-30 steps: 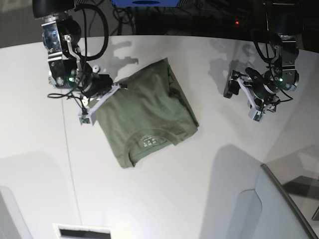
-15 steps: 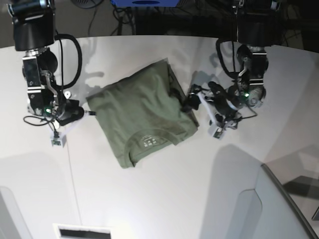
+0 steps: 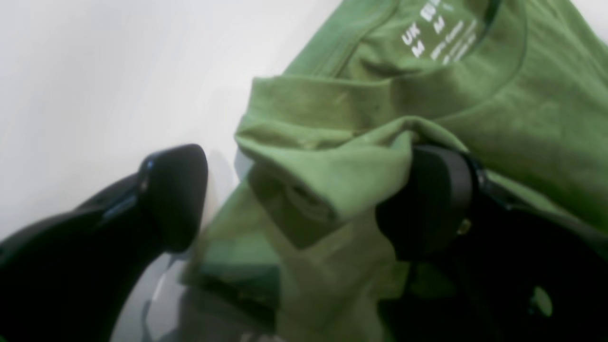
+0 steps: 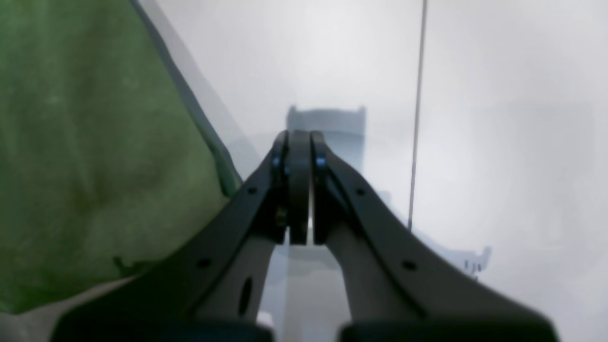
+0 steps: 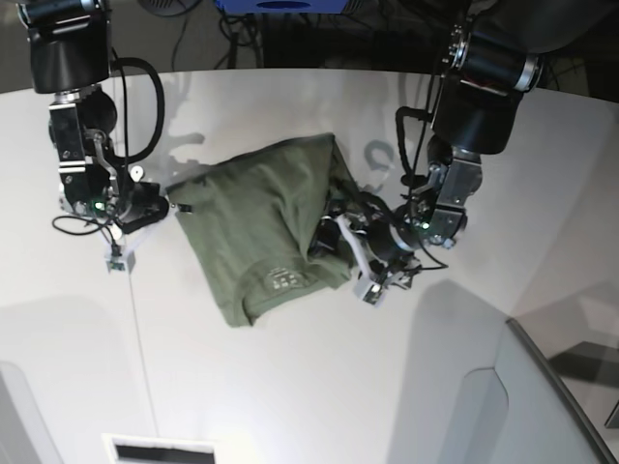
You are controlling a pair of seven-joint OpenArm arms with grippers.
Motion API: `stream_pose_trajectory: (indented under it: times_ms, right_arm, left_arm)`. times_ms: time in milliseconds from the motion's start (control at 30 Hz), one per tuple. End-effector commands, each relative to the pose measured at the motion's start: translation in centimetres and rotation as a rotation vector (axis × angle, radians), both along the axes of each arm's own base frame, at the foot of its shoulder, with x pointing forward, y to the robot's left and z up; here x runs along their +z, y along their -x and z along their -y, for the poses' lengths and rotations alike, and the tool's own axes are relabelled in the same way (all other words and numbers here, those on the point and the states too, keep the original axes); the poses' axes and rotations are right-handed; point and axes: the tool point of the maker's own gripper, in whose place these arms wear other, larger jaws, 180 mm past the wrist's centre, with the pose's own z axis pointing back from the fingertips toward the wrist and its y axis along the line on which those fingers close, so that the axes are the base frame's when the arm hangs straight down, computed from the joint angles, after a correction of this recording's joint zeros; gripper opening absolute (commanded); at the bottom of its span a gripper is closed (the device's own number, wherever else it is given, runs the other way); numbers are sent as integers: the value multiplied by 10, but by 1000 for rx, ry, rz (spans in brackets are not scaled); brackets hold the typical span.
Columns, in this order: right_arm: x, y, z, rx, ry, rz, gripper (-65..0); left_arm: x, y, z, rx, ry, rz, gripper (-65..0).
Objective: Layout the t-shirt on the table in an organized manner, then fold the t-shirt properly
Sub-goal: 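Grasp the shirt's side edge with the left gripper and tuck it under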
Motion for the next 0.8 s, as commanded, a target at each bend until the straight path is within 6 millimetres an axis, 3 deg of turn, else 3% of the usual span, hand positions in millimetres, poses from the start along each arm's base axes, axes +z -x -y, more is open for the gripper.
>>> stream_pose_trajectory:
  times_ms: [0,233,467,567,633,767]
  right_arm:
    - [7,-6,3,0,4,30,-642]
    - [-2,23,-7,13,-14,-2,-642]
    - [10,48,-58,133,-62,26,-642]
    - [10,50,-66,135,-79,21,-642]
    - [9,51,-66,134,-78,20,-642]
    - [8,54,-64,135,-77,-9,-642]
  left_arm:
    - [5,-5,8,-24,0,-3,-28]
    - [19,-22,24,-36,21,25,-28]
    - [28,-36,37,-27,65,59,-28]
    - [32,-42,40,-27,72,67,-28]
    - [36,-46,39,-23,73,77,-28]
    - [65,-67,23,-14,59,160,-28]
